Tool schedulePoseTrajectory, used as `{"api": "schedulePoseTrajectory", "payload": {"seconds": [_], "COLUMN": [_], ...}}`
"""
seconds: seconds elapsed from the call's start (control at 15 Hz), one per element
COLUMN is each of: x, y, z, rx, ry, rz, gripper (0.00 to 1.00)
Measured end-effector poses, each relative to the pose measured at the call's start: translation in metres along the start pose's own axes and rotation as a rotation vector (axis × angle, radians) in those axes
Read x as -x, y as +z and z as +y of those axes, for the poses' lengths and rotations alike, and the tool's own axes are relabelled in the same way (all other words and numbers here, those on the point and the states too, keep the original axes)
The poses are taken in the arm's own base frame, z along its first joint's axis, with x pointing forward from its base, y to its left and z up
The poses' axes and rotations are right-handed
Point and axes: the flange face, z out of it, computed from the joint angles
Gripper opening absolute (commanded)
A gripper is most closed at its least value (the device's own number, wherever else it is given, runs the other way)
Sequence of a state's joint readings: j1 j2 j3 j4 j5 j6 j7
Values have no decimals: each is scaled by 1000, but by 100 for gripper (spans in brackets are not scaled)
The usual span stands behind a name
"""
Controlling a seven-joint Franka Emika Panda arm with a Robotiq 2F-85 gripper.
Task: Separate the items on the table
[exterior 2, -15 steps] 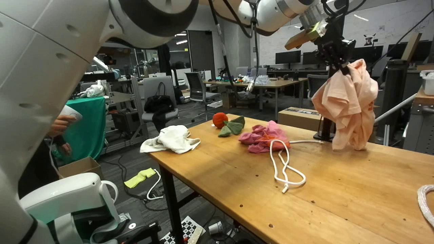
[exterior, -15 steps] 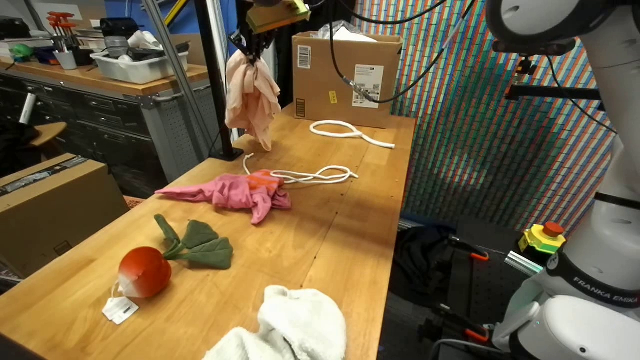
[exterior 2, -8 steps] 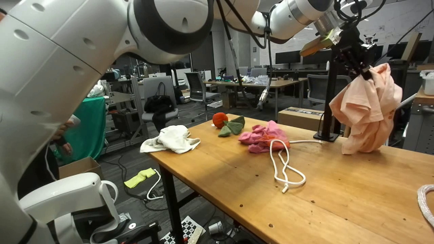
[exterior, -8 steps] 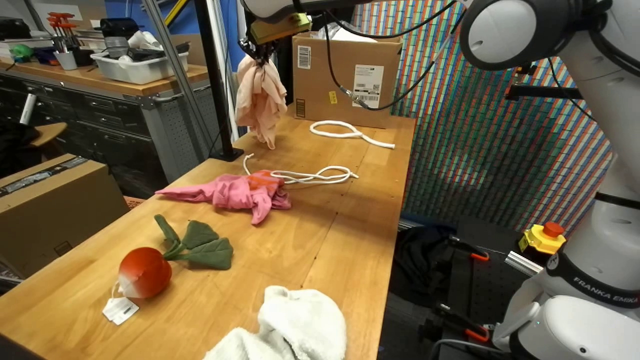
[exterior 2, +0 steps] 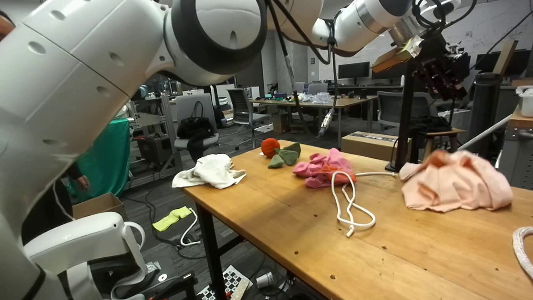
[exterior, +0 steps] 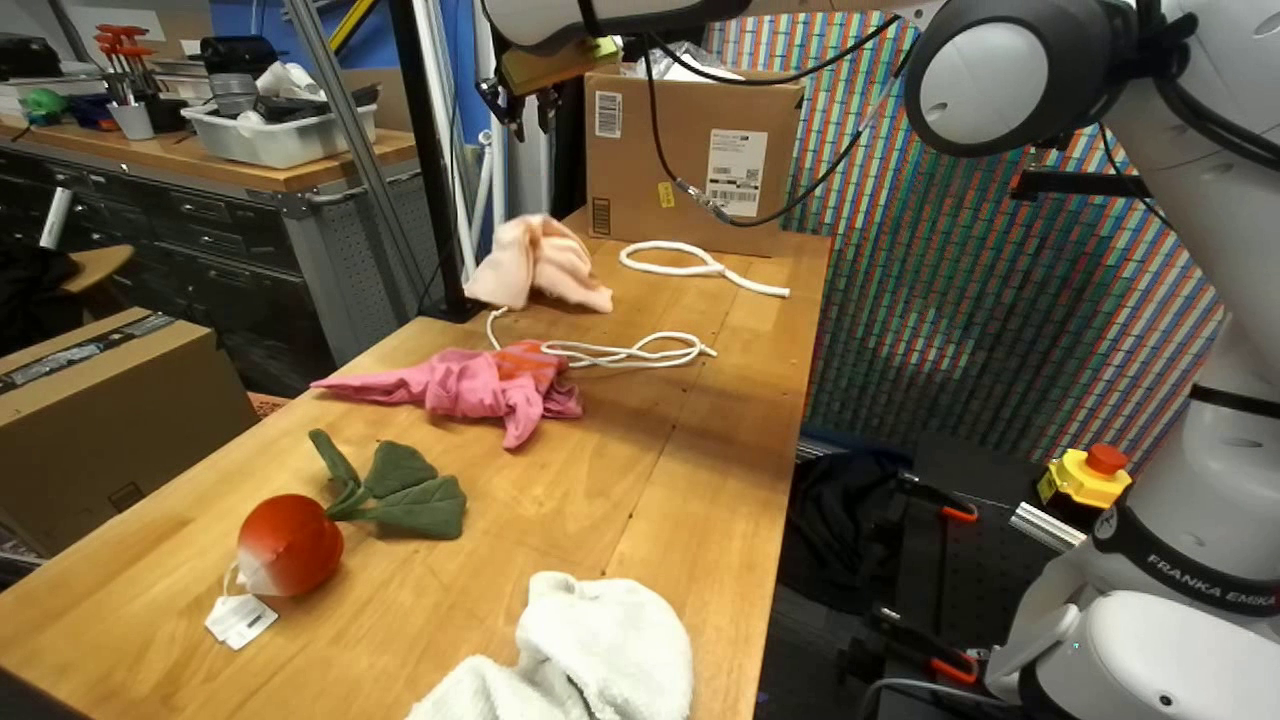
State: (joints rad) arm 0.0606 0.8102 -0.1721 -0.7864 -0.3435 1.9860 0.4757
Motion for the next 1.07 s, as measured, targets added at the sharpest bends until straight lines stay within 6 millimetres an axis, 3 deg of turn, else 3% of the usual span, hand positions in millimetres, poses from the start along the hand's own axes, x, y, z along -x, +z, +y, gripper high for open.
{"api": "schedulePoseTrajectory", "payload": {"seconds": [0.27,0.53,0.73,1.07], "x": [1,9,24,80], "y": [-3,-11,-34,-87], "z": [-3,-15,-38,-92], "rx": [-1,3,-14,-72], "ry": [-6,-48,-125,-278], "rz": [-1,-34,-82,-187], "gripper": [100,100,100,100]}}
